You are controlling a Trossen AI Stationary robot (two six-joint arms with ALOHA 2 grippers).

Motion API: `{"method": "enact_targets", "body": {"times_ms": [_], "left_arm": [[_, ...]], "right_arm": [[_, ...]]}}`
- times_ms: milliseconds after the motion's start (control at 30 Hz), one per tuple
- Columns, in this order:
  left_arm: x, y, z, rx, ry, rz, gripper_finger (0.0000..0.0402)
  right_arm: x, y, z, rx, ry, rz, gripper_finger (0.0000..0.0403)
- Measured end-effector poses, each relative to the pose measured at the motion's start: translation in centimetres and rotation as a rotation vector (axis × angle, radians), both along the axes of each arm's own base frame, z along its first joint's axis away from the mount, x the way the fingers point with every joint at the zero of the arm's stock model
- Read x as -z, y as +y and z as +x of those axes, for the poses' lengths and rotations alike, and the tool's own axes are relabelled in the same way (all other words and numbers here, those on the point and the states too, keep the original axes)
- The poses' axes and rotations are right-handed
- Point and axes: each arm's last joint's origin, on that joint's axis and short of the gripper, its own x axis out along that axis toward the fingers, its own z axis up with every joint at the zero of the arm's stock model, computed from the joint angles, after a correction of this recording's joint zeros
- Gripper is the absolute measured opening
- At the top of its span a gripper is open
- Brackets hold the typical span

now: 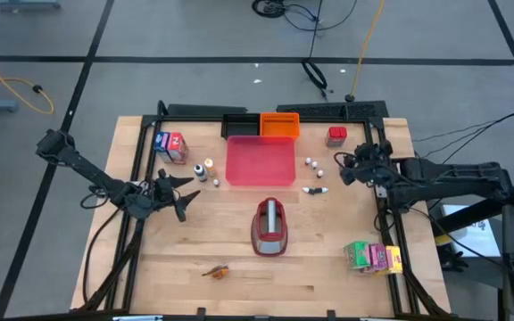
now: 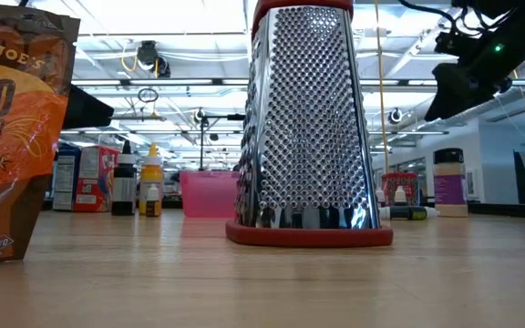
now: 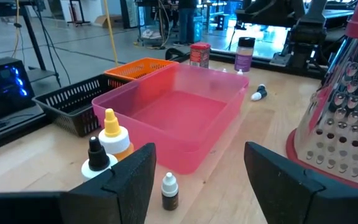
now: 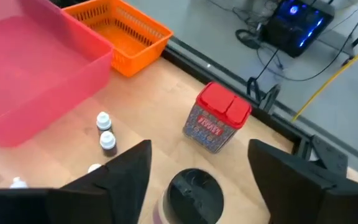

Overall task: Pick & Place Kitchen Items
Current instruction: Put the black spice bottle into the orange basket

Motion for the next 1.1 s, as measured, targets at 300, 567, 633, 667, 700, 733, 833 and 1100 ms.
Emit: {"method": "enact_targets", "body": {"times_ms": [300,567,633,667,700,733,833,1100], "left_arm": [[0.0,0.0,0.0,-0.004,-0.012,-0.022,0.0246],[0.0,0.0,0.0,-0.005,-0.014,-0.025,0.0246],[0.0,0.0,0.0,-0.005,-0.014,-0.025,0.0246],[0.0,0.0,0.0,-0.005,-0.014,-0.025,0.0246],[0.0,0.0,0.0,-0.005,-0.014,-0.025,0.0246],[0.0,0.0,0.0,-0.004,-0.013,-0.024,0.0246],[0.0,0.0,0.0,-0.004,-0.012,-0.023,0.0246],[0.0,0.0,0.0,-0.004,-0.01,-0.02,0.0246]], "right_arm": [[3.3,-0.6,0.0,0.03,0.041,0.039,0.0307],[5.4,-1.2,0.3,0.042,0.003,0.057,0.0309],[6.2,-1.4,0.3,0.031,-0.012,0.064,0.0309],[6.6,-1.4,0.4,0.021,-0.024,0.069,0.0309],[7.0,-1.5,0.4,0.01,-0.028,0.068,0.0309],[7.5,-1.6,0.4,-0.002,-0.027,0.067,0.0309],[8.0,-1.9,0.5,0.007,-0.052,0.049,0.0309],[8.3,-2.4,0.3,0.042,-0.06,0.043,0.0285]]}}
